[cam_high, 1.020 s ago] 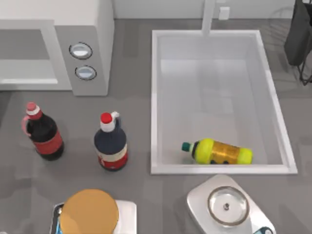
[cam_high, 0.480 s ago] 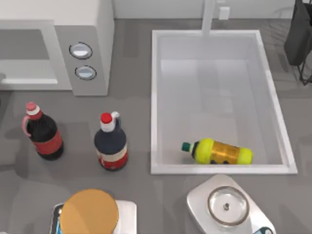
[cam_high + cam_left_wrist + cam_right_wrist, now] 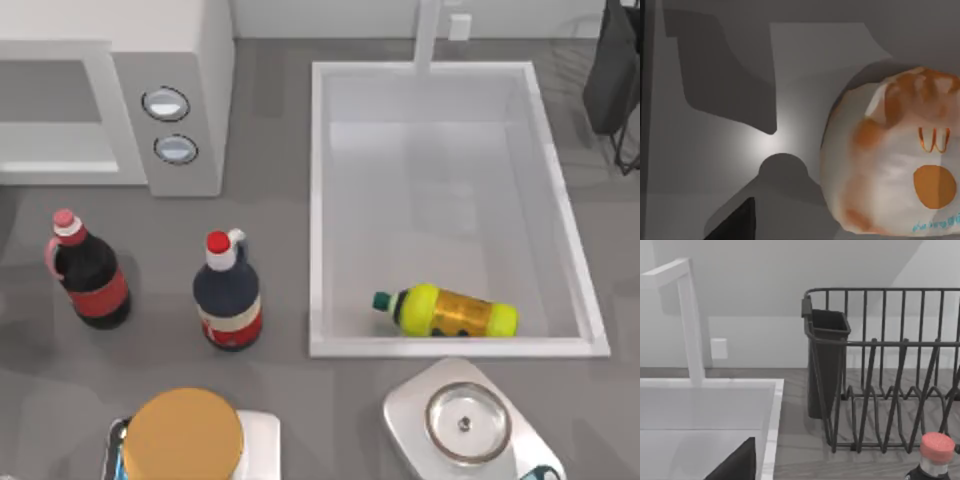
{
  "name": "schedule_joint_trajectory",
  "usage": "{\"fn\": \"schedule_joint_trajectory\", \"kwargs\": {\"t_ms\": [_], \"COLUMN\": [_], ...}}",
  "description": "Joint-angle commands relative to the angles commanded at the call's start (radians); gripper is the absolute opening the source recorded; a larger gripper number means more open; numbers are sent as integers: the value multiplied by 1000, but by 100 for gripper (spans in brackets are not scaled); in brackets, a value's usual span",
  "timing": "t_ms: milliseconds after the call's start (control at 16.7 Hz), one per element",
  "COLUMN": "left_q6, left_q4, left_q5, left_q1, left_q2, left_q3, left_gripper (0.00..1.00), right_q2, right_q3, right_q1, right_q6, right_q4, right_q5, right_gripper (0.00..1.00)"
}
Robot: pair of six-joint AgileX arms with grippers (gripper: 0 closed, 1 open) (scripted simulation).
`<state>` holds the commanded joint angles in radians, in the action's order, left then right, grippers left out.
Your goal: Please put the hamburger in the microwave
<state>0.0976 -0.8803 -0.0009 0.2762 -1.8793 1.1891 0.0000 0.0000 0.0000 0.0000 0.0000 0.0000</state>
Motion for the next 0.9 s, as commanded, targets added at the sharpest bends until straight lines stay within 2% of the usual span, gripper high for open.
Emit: {"fn": "schedule_joint_trajectory", "kwargs": {"t_ms": [300,660,900], "left_q6": [-16,-31,-31], "left_q4": [165,185,185], "left_q5": [0,1,1], "left_q1": [-21,-36,-36], "left_q2": [-92,-116,-116], "left_q3": [-74,-69,-69], "left_gripper": [100,100,70], "right_q2": [0,0,0], "right_q3": [0,0,0], "right_q1": [0,0,0], "right_q6": [0,0,0], "right_q4": [0,0,0], "right_q5": [0,0,0], "right_gripper": [100,100,100]}}
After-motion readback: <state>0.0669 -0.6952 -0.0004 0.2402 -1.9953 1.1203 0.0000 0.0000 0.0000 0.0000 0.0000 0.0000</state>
